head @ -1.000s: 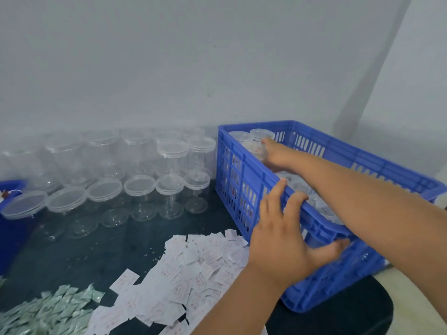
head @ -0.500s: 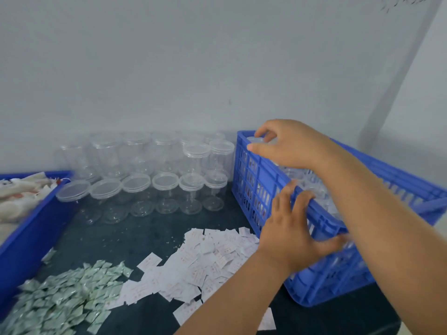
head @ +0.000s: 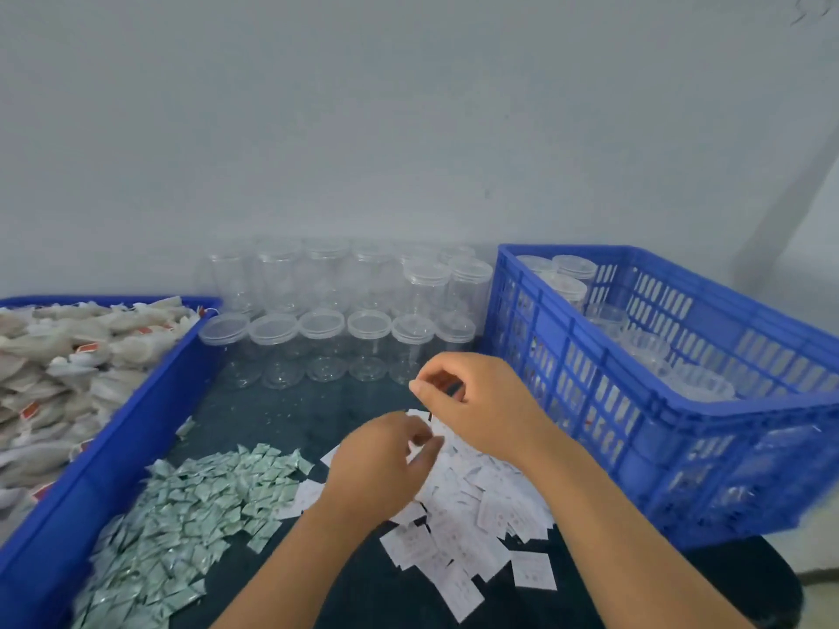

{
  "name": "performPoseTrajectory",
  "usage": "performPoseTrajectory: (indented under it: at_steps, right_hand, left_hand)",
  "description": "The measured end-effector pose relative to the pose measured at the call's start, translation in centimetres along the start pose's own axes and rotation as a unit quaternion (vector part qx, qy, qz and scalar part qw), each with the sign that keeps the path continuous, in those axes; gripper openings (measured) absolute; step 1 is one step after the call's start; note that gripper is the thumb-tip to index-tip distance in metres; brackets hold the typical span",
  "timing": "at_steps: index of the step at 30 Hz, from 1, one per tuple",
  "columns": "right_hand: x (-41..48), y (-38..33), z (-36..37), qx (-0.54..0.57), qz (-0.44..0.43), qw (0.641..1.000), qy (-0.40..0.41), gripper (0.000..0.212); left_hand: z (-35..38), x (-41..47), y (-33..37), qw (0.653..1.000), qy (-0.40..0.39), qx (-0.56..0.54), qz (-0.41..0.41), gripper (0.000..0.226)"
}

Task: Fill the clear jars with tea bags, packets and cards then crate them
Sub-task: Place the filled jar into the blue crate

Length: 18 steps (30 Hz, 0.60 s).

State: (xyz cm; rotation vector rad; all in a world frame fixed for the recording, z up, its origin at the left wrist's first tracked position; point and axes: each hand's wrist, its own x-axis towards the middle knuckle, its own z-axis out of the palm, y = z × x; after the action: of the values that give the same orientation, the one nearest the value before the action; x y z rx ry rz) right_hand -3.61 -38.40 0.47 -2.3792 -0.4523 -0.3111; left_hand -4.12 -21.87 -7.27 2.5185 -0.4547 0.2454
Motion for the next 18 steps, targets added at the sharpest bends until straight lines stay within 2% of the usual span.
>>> performPoseTrajectory:
  at_steps: [2,4,6,8,11,14,16,18]
  right_hand:
    - [1.0,1.6,1.9,-0.012,0.057,0.996,-0.066,0.016]
    - [2.4,3.0,4.1,-0.029,0.092,0.992,-0.087,0.018]
    - [3.6,4.0,6.5,-0.041,0.112,0.99,-0.074,0.018]
    - [5.0,4.5,8.8,-0.076,0.111,0.99,-0.049,0.018]
    - [8.5,4.6,9.6,-0.119,0.068,0.989,0.058,0.022]
    - [13.7,4.3,7.5,-0.15,0.043,0.975,0.157,0.046]
    - [17.3,4.6,6.3,-0.213,0.072,0.962,0.156,0.068]
    - [20.0,5.4,5.5,-0.277,0.134,0.945,0.113,0.089]
  left_hand:
    - [1.7,-1.9,-6.2,0.994,0.049,0.061,-0.07,0.042]
    - [3.3,-3.7,-10.4,0.986,0.095,0.091,-0.1,0.055]
    - [4.4,-4.7,-11.9,0.98,0.118,0.11,-0.113,0.058]
    - [5.0,-4.7,-12.6,0.981,0.108,0.111,-0.116,0.056]
    - [5.1,-4.3,-12.7,0.983,0.071,0.126,-0.113,0.052]
    - [5.3,-4.5,-12.5,0.985,0.057,0.123,-0.105,0.05]
    - [5.5,-4.6,-12.6,0.987,0.05,0.116,-0.104,0.051]
    - [5.6,-4.7,-13.0,0.985,0.054,0.118,-0.11,0.053]
